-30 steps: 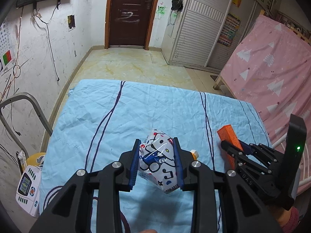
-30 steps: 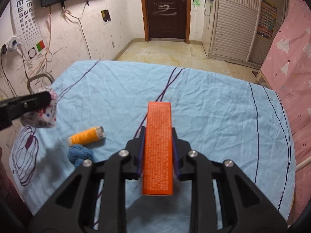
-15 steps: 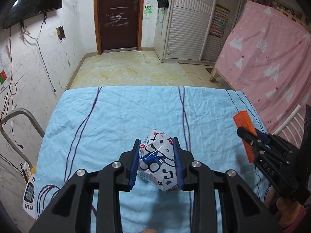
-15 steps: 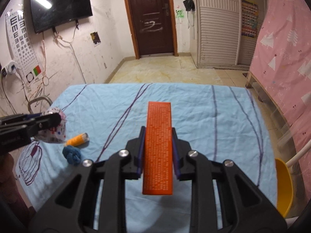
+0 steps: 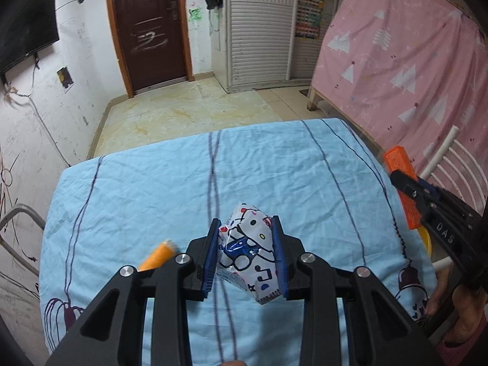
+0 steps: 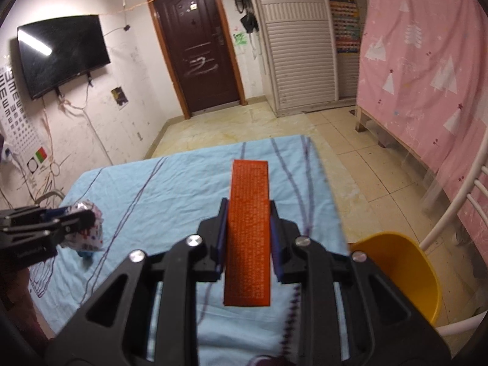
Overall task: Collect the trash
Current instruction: 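Carry the wrapper and orange box in both tools to the yellow bin, then lower both items into the bin and open both tools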
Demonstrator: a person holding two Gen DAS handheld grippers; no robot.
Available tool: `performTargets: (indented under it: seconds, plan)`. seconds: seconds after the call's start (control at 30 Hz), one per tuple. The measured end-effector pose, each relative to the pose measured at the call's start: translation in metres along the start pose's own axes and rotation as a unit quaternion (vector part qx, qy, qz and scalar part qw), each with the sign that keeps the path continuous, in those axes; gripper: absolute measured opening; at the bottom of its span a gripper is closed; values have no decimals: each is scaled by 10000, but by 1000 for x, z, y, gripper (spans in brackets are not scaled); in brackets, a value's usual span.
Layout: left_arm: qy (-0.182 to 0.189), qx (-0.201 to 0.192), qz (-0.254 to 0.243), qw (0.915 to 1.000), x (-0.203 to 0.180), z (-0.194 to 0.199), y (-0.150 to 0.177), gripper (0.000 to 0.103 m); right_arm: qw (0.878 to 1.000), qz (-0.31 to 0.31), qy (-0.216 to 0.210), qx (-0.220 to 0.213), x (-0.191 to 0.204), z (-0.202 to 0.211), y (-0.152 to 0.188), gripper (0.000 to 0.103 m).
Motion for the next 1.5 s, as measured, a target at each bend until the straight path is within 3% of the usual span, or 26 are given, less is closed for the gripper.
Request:
performTargets:
  seconds: [0.47, 0.9, 0.97, 1.03, 1.07, 1.37, 1.5]
  plan:
    - [471, 266, -888, 9946, -125, -9, 7, 23, 9955, -768, 541, -135, -98, 29, 26, 23]
    - [824, 450, -1643, 9819, -231, -18, 21, 23, 9887, -1315, 685, -231, -165, 53, 46, 23]
    - [860, 475, -1701, 9805, -243, -20, 23, 23, 9884, -1370, 622, -192, -169, 51, 49, 28]
    - [890, 498, -1754, 9792, -252, -22, 24, 23, 9874, -1438, 634, -203, -172, 52, 50, 63]
    - [914, 516, -1773, 9785, -256, -23, 25, 23, 9870, -1452, 650, -235, -174, 53, 50, 67]
    - [1304, 707, -1705, 9741, -293, -36, 30, 24, 9748, -1977, 845, -594, -209, 76, 54, 67]
    - [1384, 840, -1707, 9719, -305, -40, 36, 28, 9721, -2085, 838, -675, -216, 82, 55, 67]
Point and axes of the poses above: each gripper's, at about its wrist camera, not at the fingertips, and z roughly against the way its jaws point, x to its left, y to its underside, the point moved 10 cm from there along -z, roughly the way its jaws point, and after that the axes turned 11 degrees about z, right-handed, at the moved point
